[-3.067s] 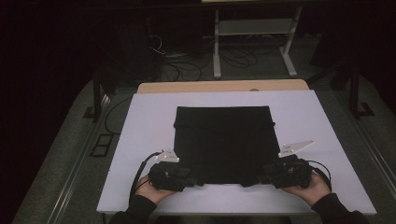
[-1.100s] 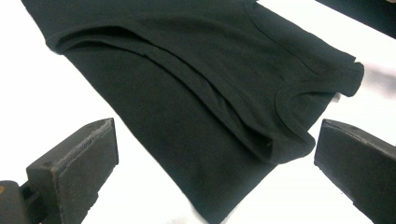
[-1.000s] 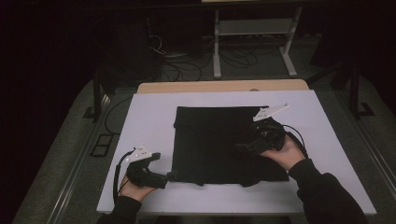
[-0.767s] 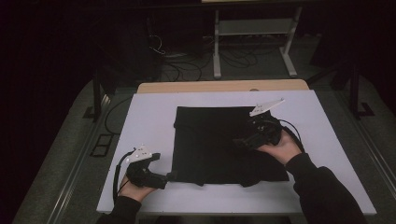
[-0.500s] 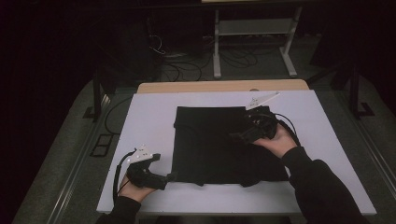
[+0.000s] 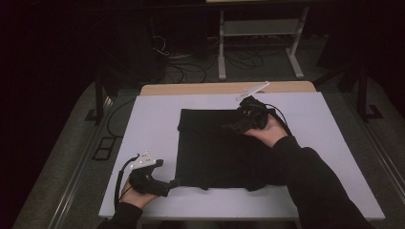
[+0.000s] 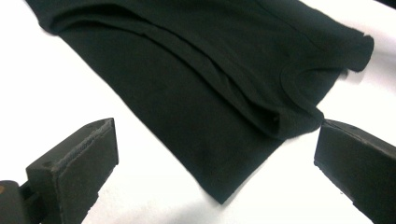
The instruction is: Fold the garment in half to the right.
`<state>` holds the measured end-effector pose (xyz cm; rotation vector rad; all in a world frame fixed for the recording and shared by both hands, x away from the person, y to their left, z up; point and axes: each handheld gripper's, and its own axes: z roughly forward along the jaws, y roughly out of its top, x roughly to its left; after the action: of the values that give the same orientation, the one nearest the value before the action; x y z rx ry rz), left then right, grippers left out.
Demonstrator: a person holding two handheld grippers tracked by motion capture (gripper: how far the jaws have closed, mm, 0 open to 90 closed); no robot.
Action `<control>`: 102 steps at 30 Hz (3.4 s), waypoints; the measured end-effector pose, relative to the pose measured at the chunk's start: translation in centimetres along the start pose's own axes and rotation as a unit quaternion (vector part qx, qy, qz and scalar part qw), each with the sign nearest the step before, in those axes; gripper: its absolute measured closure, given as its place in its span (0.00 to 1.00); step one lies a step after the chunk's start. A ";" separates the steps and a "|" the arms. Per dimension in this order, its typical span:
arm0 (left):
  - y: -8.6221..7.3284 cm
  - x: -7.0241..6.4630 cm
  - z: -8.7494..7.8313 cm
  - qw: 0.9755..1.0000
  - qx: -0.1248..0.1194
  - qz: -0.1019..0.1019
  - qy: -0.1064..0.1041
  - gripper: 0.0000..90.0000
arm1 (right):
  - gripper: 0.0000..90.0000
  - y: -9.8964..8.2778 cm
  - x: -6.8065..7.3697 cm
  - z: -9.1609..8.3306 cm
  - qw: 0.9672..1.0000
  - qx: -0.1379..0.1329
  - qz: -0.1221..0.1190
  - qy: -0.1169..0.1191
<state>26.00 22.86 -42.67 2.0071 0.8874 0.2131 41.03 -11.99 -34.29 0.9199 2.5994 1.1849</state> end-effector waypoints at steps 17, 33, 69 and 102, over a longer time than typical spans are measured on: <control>-0.7 -0.3 1.1 0.998 0.050 0.022 -0.007 0.00 | 0.00 2.9 -0.5 4.3 1.000 -0.002 -0.002 0.005; -1.2 -0.6 2.3 0.994 0.100 0.032 -0.012 0.00 | 0.00 3.7 -1.5 7.4 1.000 -0.007 0.006 -0.003; -0.2 -1.4 3.3 0.988 0.098 0.119 0.004 0.61 | 0.00 4.8 -2.0 12.8 1.000 0.008 0.009 0.001; 1.2 -1.8 2.8 0.989 0.079 0.126 -0.027 0.93 | 0.00 8.3 -2.4 18.8 0.999 0.033 0.004 0.009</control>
<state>26.63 19.38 -42.99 2.2617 0.6308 0.2337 53.68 2.81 -41.37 0.9380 2.6665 1.1220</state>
